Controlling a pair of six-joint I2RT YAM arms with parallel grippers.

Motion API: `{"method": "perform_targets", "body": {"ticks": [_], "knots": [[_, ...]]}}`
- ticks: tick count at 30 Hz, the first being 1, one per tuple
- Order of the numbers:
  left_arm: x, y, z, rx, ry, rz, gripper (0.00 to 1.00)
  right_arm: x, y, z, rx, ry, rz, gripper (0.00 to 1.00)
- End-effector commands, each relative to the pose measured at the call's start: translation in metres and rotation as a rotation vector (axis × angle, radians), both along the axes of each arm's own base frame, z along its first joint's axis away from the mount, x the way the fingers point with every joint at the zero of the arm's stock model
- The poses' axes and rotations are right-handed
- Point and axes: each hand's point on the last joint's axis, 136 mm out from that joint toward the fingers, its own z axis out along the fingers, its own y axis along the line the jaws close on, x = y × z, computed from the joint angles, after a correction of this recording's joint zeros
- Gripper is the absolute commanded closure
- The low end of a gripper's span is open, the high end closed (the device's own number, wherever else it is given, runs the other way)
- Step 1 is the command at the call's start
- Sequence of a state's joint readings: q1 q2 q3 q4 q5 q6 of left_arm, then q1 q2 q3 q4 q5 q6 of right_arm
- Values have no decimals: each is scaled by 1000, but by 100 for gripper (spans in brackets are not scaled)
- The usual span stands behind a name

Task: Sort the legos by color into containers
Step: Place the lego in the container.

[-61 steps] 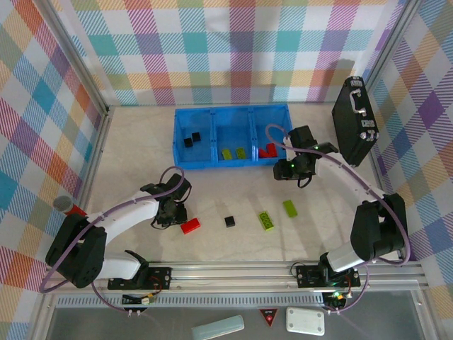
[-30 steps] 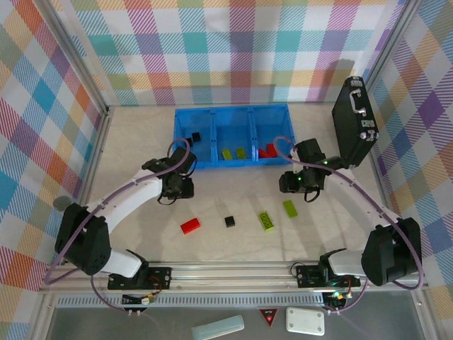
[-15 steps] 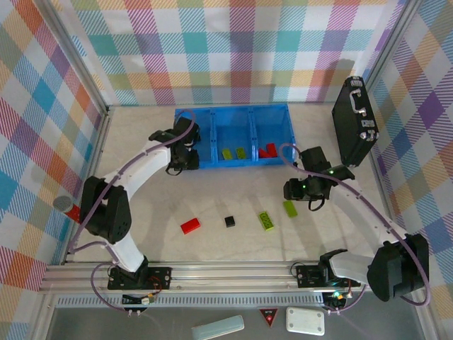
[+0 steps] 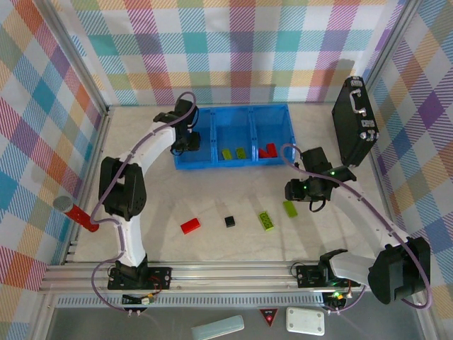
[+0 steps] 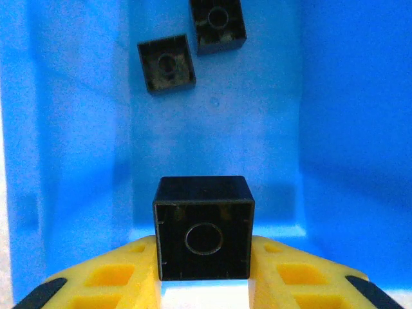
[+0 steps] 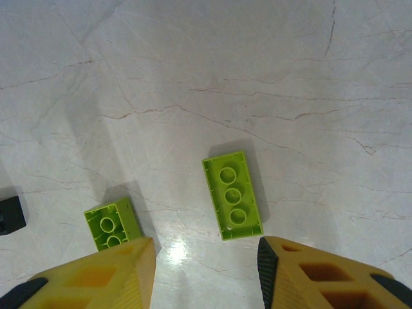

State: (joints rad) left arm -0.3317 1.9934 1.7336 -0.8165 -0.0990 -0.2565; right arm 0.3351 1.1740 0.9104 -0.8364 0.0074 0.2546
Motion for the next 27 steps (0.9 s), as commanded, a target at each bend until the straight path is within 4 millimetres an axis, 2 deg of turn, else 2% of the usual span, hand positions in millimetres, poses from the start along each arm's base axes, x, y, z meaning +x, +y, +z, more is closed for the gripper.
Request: {"method": "perform_targets", "body": {"ticks": [1,9,16,27], "knots": [[7,4,-6,35,26,-15,66,-7,-2,0,-5,12,-8,52],[21,10,-29,103,57,-4,66,-8,-2,0,-6,11,-6,52],[24,14,-54,142,92,-1,66,-8,-2,-2,-6,13,-6,52],[27,15,-77,156,135,-6,63,-8,-1,0,-3,11,-3,52]]}}
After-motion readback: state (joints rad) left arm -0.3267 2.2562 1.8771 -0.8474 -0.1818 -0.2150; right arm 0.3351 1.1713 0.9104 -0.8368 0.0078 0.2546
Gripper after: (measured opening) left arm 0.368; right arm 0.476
